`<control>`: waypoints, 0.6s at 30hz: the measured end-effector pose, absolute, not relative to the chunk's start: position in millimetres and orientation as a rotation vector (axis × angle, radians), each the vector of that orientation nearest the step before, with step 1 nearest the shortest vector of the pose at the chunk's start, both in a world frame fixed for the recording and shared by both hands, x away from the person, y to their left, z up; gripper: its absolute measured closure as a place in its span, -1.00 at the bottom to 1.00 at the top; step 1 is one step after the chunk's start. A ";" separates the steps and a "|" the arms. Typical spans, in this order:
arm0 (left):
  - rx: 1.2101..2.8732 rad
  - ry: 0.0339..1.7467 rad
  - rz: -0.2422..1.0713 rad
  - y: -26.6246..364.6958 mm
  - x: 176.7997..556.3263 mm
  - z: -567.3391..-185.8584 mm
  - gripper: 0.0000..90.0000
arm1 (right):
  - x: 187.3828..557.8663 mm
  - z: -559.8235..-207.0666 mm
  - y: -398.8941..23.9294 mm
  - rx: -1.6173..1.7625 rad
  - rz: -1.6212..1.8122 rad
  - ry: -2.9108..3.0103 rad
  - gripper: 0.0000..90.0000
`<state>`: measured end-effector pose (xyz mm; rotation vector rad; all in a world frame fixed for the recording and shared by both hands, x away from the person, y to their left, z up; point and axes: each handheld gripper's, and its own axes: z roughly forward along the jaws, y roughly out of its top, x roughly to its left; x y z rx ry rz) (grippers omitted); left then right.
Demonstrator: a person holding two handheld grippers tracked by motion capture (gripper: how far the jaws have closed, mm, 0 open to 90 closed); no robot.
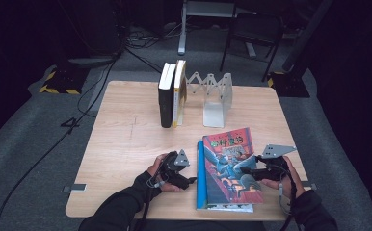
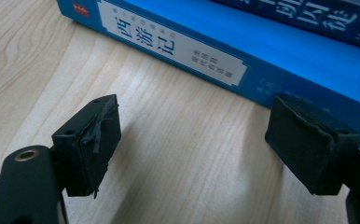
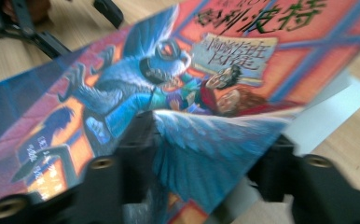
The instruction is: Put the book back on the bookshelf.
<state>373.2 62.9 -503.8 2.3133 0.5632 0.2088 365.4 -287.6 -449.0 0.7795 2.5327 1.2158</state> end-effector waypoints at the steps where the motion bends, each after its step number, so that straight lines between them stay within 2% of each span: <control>1: 2.313 0.563 0.209 62.9 373.2 -503.8 -0.58 | 365.7 -447.4 -288.2 0.777 1.215 2.534 0.20; 4: 2.314 0.565 0.209 63.1 374.5 -503.8 -0.58 | 364.9 -445.1 -288.8 0.780 1.197 2.531 0.16; 5: 2.312 0.567 0.211 63.3 373.6 -503.6 -0.57 | 362.8 -444.4 -290.6 0.798 1.144 2.514 -0.01; 10: 2.340 0.557 0.209 66.2 369.6 -501.3 -0.56 | 350.0 -449.4 -303.1 0.857 1.094 2.533 -0.19; 12: 2.352 0.547 0.214 67.0 365.2 -500.0 -0.54 | 343.4 -450.5 -307.4 0.863 1.097 2.538 -0.19; 13: 2.358 0.540 0.219 67.5 362.4 -499.5 -0.54 | 328.7 -451.3 -317.1 0.830 1.115 2.564 -0.17; 18: 2.364 0.529 0.222 67.7 358.8 -499.0 -0.55 | 304.6 -451.2 -333.1 0.810 1.143 2.580 -0.01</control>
